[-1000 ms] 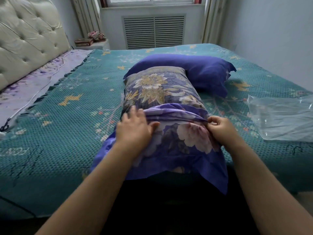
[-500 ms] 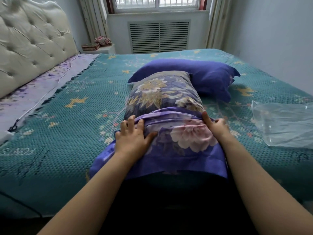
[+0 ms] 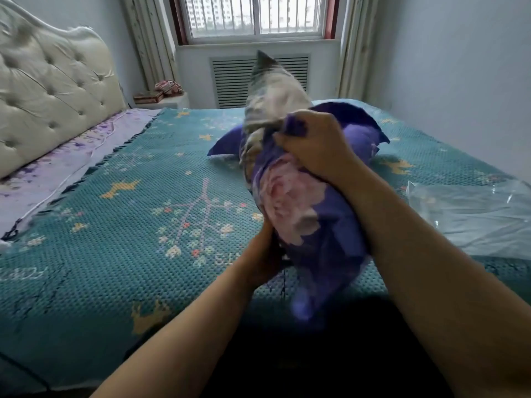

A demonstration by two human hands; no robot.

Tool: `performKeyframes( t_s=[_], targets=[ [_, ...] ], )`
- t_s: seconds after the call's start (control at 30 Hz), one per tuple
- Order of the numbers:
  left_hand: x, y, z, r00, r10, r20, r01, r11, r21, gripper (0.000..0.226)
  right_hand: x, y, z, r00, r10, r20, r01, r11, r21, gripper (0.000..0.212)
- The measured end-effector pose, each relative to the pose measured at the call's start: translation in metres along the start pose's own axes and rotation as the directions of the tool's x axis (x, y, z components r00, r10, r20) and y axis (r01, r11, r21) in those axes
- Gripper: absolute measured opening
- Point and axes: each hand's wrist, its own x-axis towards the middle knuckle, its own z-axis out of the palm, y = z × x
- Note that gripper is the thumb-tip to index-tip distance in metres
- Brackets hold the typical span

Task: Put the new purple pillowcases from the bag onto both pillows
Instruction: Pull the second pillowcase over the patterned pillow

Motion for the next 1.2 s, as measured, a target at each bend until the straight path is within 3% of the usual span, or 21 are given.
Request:
performKeyframes(
  t_s=[0.1, 0.17, 0.23, 0.3, 0.37, 0.43, 0.5, 0.57, 0.67, 0.77, 0.83, 0.9, 0.97, 1.03, 1.1, 1.2],
  targets=[
    [-0.003, -0.002, -0.001, 1.000, -0.020, -0.014, 0.018, 0.995, -0.103, 0.016, 0.007, -0.017, 0.041, 0.957, -0.105, 0.270, 0.145, 0.980, -0.136, 0.011],
    [0.000, 0.006, -0.021, 0.997, 0.059, -0.055, -0.071, 0.969, -0.236, 0.030, 0.000, -0.006, 0.063, 0.914, -0.036, 0.405, 0.091, 0.989, -0.117, 0.027],
    [-0.001, 0.013, -0.041, 0.993, 0.098, -0.066, -0.112, 0.955, -0.274, 0.050, -0.013, 0.011, 0.074, 0.859, 0.063, 0.507, -0.059, 0.998, -0.024, 0.044],
    [-0.001, 0.010, -0.055, 0.986, 0.110, -0.124, -0.129, 0.979, -0.157, 0.044, -0.026, 0.034, 0.074, 0.849, 0.147, 0.508, -0.160, 0.987, -0.017, 0.045],
    [0.000, 0.004, -0.066, 0.964, 0.158, -0.213, -0.155, 0.987, 0.031, 0.039, -0.041, 0.060, 0.067, 0.881, 0.150, 0.449, -0.110, 0.987, -0.114, 0.041],
    [0.002, -0.004, -0.074, 0.906, 0.273, -0.322, -0.194, 0.947, 0.257, 0.065, -0.058, 0.084, 0.049, 0.905, 0.129, 0.405, -0.072, 0.986, -0.153, 0.046],
    [0.002, -0.011, -0.075, 0.830, 0.367, -0.420, -0.134, 0.863, 0.488, 0.099, -0.075, 0.101, 0.032, 0.926, 0.085, 0.368, -0.020, 0.984, -0.179, 0.056],
    [0.000, -0.013, -0.067, 0.751, 0.512, -0.417, -0.124, 0.730, 0.672, 0.100, -0.090, 0.113, 0.019, 0.920, 0.056, 0.387, 0.050, 0.965, -0.259, 0.068],
    [-0.001, -0.015, -0.066, 0.641, 0.760, -0.105, -0.251, 0.337, 0.907, 0.073, -0.105, 0.122, 0.012, 0.899, -0.004, 0.438, 0.187, 0.907, -0.376, 0.068],
    [0.005, -0.011, -0.081, 0.650, 0.739, 0.179, -0.174, -0.085, 0.981, 0.066, -0.110, 0.120, 0.022, 0.932, -0.167, 0.321, 0.304, 0.842, -0.446, 0.031],
    [0.007, -0.008, -0.083, 0.636, 0.722, 0.273, -0.189, -0.197, 0.962, 0.049, -0.109, 0.112, 0.033, 0.942, -0.197, 0.270, 0.307, 0.833, -0.460, 0.021],
    [0.008, -0.004, -0.076, 0.640, 0.731, 0.236, -0.167, -0.167, 0.972, 0.017, -0.100, 0.098, 0.042, 0.957, -0.139, 0.254, 0.251, 0.835, -0.490, 0.018],
    [0.014, 0.003, -0.068, 0.677, 0.733, 0.064, -0.109, 0.013, 0.994, 0.006, -0.086, 0.085, 0.050, 0.960, -0.020, 0.278, 0.168, 0.838, -0.519, 0.026],
    [0.031, 0.018, -0.072, 0.709, 0.697, -0.104, -0.125, 0.270, 0.955, 0.013, -0.069, 0.082, 0.058, 0.946, 0.087, 0.312, 0.105, 0.829, -0.550, 0.029],
    [0.044, 0.038, -0.080, 0.796, 0.583, -0.160, -0.173, 0.474, 0.863, 0.025, -0.057, 0.084, 0.065, 0.928, 0.166, 0.334, 0.059, 0.818, -0.572, 0.024],
    [0.055, 0.049, -0.093, 0.901, 0.421, -0.107, -0.159, 0.549, 0.821, 0.033, -0.053, 0.092, 0.068, 0.873, 0.253, 0.416, 0.015, 0.840, -0.543, 0.028]
  ],
)
